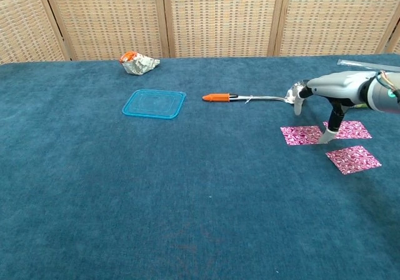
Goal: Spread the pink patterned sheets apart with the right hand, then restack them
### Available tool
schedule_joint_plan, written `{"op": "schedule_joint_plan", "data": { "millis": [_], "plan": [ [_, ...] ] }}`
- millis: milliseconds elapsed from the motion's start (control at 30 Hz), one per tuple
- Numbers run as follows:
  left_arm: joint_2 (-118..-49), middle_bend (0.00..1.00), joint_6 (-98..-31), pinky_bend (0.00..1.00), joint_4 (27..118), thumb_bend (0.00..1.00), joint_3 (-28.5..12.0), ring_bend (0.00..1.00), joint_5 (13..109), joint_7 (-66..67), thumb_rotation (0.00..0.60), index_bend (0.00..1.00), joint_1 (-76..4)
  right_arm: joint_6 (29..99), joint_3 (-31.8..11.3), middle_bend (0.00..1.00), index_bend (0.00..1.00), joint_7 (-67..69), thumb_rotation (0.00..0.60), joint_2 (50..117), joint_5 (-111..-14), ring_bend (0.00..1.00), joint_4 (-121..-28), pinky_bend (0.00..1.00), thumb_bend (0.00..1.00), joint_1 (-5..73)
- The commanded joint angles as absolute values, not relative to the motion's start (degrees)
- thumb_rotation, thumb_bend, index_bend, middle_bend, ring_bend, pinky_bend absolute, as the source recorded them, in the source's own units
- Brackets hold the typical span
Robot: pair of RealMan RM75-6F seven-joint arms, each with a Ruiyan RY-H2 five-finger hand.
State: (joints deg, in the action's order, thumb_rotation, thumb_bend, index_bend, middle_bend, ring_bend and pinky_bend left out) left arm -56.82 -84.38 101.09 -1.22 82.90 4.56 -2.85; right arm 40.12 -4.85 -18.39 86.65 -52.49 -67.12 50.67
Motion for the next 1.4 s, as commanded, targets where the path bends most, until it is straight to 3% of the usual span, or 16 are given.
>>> {"op": "schedule_joint_plan", "data": {
  "millis": [33, 333, 533, 867, 1400],
  "plan": [
    [-56.84, 0.00, -84.40, 0.00, 101.07, 0.00, -1.21, 0.00, 82.96, 4.54, 0.471, 0.07, -2.85, 40.19, -4.91, 0.26, 0.30, -18.56, 0.600, 86.74, -52.50, 0.00, -67.13, 0.00, 0.10, 50.52],
    [-56.75, 0.00, -84.59, 0.00, 100.93, 0.00, -1.19, 0.00, 82.86, 4.33, 0.470, 0.07, -2.60, 40.02, -5.96, 0.29, 0.30, -18.22, 0.600, 88.02, -52.68, 0.09, -65.50, 0.02, 0.10, 50.44],
    [-56.76, 0.00, -84.58, 0.00, 100.80, 0.00, -1.19, 0.00, 82.83, 4.25, 0.471, 0.07, -2.53, 39.77, -6.21, 0.29, 0.30, -18.26, 0.600, 88.85, -52.80, 0.09, -64.02, 0.04, 0.10, 50.22],
    [-56.89, 0.00, -84.41, 0.00, 100.80, 0.00, -1.20, 0.00, 82.90, 4.39, 0.470, 0.07, -2.61, 39.79, -6.34, 0.37, 0.30, -18.28, 0.600, 89.06, -53.30, 0.17, -63.68, 0.06, 0.10, 49.55],
    [-56.85, 0.00, -84.48, 0.00, 101.15, 0.00, -1.22, 0.00, 82.90, 4.88, 0.471, 0.07, -2.55, 39.44, -6.79, 0.37, 0.30, -17.42, 0.600, 90.01, -54.61, 0.17, -62.07, 0.08, 0.10, 48.93]
  ]
}}
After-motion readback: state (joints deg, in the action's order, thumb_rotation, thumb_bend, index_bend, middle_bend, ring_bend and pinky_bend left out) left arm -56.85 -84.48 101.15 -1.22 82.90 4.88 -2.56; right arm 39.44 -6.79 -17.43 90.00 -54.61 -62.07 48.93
